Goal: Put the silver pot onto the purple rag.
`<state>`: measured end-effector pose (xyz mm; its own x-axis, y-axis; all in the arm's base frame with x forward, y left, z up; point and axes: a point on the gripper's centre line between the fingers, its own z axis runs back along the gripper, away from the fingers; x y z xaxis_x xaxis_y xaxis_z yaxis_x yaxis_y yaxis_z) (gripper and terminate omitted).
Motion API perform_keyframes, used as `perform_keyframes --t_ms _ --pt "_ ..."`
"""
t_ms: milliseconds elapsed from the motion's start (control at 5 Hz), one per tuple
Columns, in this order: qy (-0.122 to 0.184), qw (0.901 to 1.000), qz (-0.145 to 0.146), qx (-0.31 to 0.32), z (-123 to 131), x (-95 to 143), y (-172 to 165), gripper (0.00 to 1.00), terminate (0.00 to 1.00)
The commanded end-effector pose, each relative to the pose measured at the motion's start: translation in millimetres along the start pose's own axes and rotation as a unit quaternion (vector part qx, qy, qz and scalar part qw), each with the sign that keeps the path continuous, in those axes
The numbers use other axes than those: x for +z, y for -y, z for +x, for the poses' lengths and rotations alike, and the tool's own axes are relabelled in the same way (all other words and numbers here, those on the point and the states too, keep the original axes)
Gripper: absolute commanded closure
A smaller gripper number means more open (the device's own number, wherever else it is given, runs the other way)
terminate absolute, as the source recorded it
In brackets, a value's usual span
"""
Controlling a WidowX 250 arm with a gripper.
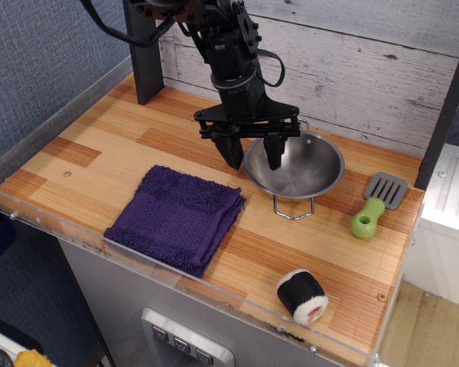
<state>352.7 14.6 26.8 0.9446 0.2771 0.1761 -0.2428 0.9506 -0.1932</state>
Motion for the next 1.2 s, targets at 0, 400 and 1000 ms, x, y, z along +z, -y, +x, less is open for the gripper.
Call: perform_keyframes --t_ms 0,400,1000 --pt "0.014 0.9998 0.012 -0.007 4.2 9.7 5.4 1.0 0.0" --pt "0.011 0.9997 0.015 -0.013 1.0 14.7 12.1 1.0 0.0" --pt "0.04 0.9979 0.017 -0.048 11.5 65.7 18.0 1.0 0.0"
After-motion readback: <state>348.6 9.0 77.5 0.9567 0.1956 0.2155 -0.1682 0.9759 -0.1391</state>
